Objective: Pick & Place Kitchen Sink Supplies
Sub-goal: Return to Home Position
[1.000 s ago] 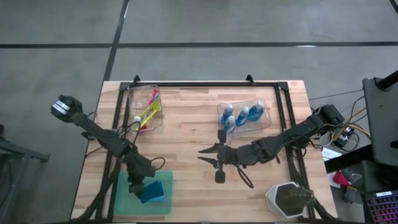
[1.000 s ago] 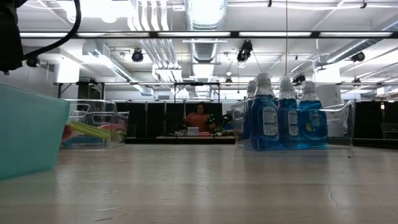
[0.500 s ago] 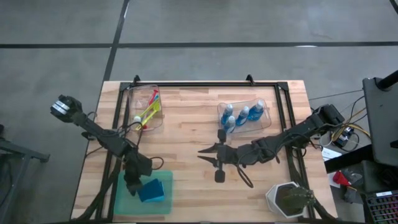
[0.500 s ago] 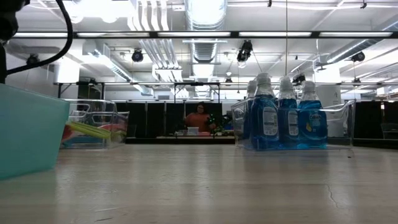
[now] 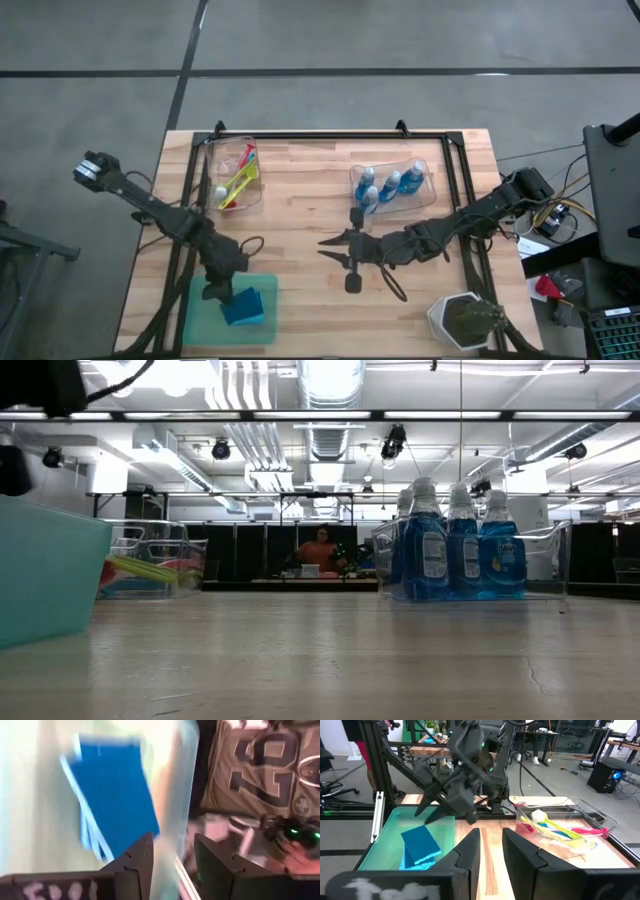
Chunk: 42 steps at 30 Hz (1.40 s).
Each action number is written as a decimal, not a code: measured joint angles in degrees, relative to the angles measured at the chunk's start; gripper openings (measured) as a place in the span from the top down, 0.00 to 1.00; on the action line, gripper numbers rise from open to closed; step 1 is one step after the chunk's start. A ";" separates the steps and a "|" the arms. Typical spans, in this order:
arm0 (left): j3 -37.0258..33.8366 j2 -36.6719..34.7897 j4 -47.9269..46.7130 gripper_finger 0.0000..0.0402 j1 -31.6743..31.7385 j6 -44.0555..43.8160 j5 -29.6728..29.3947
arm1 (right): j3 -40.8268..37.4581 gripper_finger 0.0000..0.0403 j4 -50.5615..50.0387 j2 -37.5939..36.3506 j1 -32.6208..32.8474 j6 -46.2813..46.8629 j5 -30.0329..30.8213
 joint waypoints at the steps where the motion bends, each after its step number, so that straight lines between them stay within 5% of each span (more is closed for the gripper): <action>1: 0.01 -0.85 0.12 0.67 0.44 1.99 -1.82 | 0.00 0.81 0.00 0.00 0.00 -0.02 0.00; 12: -0.01 -4.68 0.21 0.67 0.90 15.19 -39.77 | -1.97 0.88 -0.13 0.00 -2.10 0.38 -0.04; 16: -0.50 -4.60 0.95 0.67 1.18 15.72 -47.01 | -3.20 0.93 -0.01 0.00 -3.08 2.29 -0.53; 20: -0.57 -4.53 6.00 0.73 1.16 22.85 -48.78 | -4.50 0.98 0.61 0.00 -3.63 2.40 -1.90; 26: -0.61 -4.57 15.51 0.97 1.16 34.04 -48.28 | -7.16 0.98 3.50 0.00 -5.21 -1.31 -5.75; 36: -3.70 -8.48 21.58 1.00 1.32 49.40 -47.24 | -11.09 0.98 6.64 -0.41 -6.72 -4.91 -6.28; 42: -8.53 -16.74 21.73 1.00 1.29 48.73 -45.73 | -14.41 0.98 7.17 -3.91 -6.77 -5.15 -6.32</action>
